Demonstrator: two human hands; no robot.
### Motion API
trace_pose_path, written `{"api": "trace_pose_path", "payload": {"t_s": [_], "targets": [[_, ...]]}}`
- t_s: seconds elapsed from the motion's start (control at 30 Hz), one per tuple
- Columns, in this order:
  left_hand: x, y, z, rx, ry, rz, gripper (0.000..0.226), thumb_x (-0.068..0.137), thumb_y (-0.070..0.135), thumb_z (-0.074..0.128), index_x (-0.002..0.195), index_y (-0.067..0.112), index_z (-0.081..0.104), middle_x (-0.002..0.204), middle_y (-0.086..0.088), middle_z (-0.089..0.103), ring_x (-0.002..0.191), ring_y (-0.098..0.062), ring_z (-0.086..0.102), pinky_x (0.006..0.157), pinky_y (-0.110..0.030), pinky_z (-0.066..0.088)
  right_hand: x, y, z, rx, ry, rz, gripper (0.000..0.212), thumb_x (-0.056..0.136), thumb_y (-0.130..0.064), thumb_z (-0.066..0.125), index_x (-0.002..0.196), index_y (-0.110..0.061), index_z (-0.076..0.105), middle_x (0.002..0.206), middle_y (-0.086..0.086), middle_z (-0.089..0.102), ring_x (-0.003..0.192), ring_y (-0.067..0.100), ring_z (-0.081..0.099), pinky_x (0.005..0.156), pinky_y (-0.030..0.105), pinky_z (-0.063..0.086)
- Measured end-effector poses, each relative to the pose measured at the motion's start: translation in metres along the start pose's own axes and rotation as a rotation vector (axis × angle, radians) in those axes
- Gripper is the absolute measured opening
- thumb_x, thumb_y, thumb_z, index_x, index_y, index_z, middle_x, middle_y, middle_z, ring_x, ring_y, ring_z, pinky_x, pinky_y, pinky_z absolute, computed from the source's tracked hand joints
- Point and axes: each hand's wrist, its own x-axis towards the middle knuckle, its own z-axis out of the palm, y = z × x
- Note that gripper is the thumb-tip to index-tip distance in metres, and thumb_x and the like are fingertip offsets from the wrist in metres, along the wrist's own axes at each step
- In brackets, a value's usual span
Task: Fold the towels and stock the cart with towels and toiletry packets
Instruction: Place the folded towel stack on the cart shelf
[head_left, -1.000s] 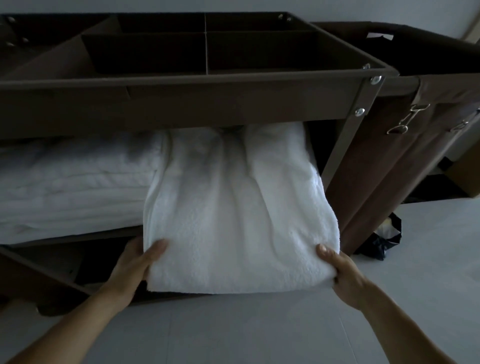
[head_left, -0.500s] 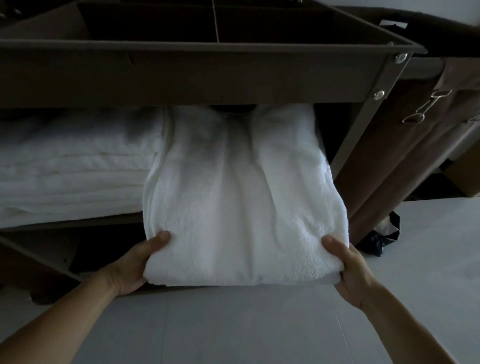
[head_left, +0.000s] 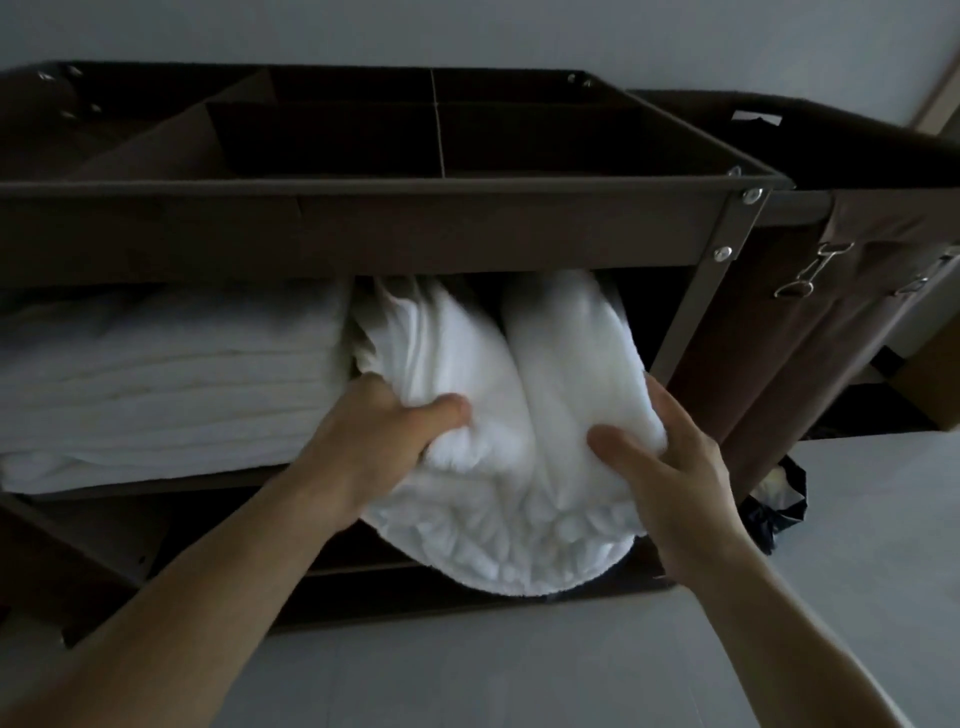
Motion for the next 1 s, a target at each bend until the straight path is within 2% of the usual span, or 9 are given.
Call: {"api": "trace_pose_path", "payload": {"t_s": [0.07,0.2,0.33,0.47,0.57,0.67,0.8,0.87,1.0], "targets": [[0.021,0.018,-0.003,0.112,0.07,0.005,0.062,0.048,0.063,0.069,0.073,0.006,0.071,0.066,-0.01,0.07,0.062,-0.026,0.069,0.068,-0.044,0.058,0.013,-0.007,0.008,-0.01,0.023,-0.059,0.043,0.069,-0.041,0.066,0.102,-0.068,0.059,0.097,-0.012,0.07,0.086,0.009,0.07,0.07,0.035,0.06],[0.06,0.015,-0.008,0.171,0.178,-0.019,0.041,0.055,0.055,0.071,0.051,0.017,0.056,0.047,0.005,0.049,0.049,-0.016,0.057,0.054,-0.028,0.044,0.041,0.009,0.034,-0.103,0.068,-0.061,0.047,0.084,-0.04,0.065,0.129,-0.048,0.053,0.117,0.001,0.061,0.094,0.017,0.066,0.074,0.037,0.059],[0.092,-0.014,-0.007,0.083,0.361,-0.003,0.044,0.063,0.051,0.063,0.086,0.013,0.067,0.074,0.0,0.066,0.076,-0.025,0.066,0.063,-0.033,0.051,0.086,0.016,0.053,-0.309,0.208,-0.16,0.055,0.093,-0.042,0.06,0.144,-0.034,0.043,0.135,0.002,0.046,0.104,0.017,0.056,0.076,0.026,0.043],[0.114,-0.032,0.01,0.246,0.549,0.122,0.069,0.087,0.046,0.061,0.141,0.007,0.04,0.13,-0.014,0.058,0.115,-0.035,0.057,0.086,-0.032,0.042,0.111,0.022,0.067,-0.456,0.344,-0.283,0.055,0.1,-0.038,0.049,0.152,-0.026,0.034,0.151,0.011,0.035,0.131,0.037,0.043,0.1,0.046,0.043],[0.117,-0.039,0.015,0.358,0.599,0.241,0.07,0.098,0.03,0.053,0.157,0.014,0.017,0.156,-0.012,0.036,0.134,-0.035,0.043,0.103,-0.039,0.037,0.114,0.03,0.079,-0.633,0.362,-0.318,0.058,0.104,-0.033,0.04,0.157,-0.027,0.02,0.159,0.012,0.022,0.142,0.038,0.027,0.108,0.065,0.033],[0.114,-0.053,0.007,0.891,0.44,0.331,0.06,0.102,0.018,0.034,0.158,0.024,0.013,0.166,-0.01,0.006,0.15,-0.034,0.016,0.119,-0.045,0.022,0.116,0.035,0.076,-0.903,0.276,-0.331,0.075,0.096,-0.012,0.046,0.157,-0.035,0.009,0.164,0.006,-0.005,0.15,0.035,-0.001,0.115,0.068,0.016],[0.101,-0.057,0.01,1.342,0.303,0.814,0.058,0.083,0.02,0.044,0.136,0.003,0.057,0.151,-0.019,0.044,0.144,-0.036,0.034,0.117,-0.053,0.021,0.11,0.03,0.067,-1.201,0.276,-0.636,0.076,0.073,-0.015,0.057,0.147,-0.013,0.042,0.164,0.016,0.009,0.152,0.035,-0.002,0.118,0.062,-0.004],[0.104,-0.055,0.011,1.35,0.184,0.774,0.085,0.073,0.036,0.062,0.148,0.002,0.041,0.158,-0.019,0.032,0.149,-0.033,0.024,0.12,-0.05,0.016,0.107,0.031,0.07,-1.332,0.108,-0.705,0.09,0.066,-0.016,0.067,0.15,-0.008,0.036,0.162,0.019,0.02,0.153,0.035,0.005,0.121,0.059,-0.001],[0.129,-0.069,0.004,1.443,0.0,0.495,0.125,0.072,0.072,0.062,0.156,0.02,-0.015,0.163,-0.012,-0.019,0.15,-0.038,-0.012,0.122,-0.051,-0.001,0.124,0.035,0.061,-1.532,-0.112,-0.531,0.113,0.079,-0.05,0.066,0.157,-0.008,-0.004,0.164,0.021,0.0,0.152,0.037,-0.001,0.123,0.05,-0.001]]}}
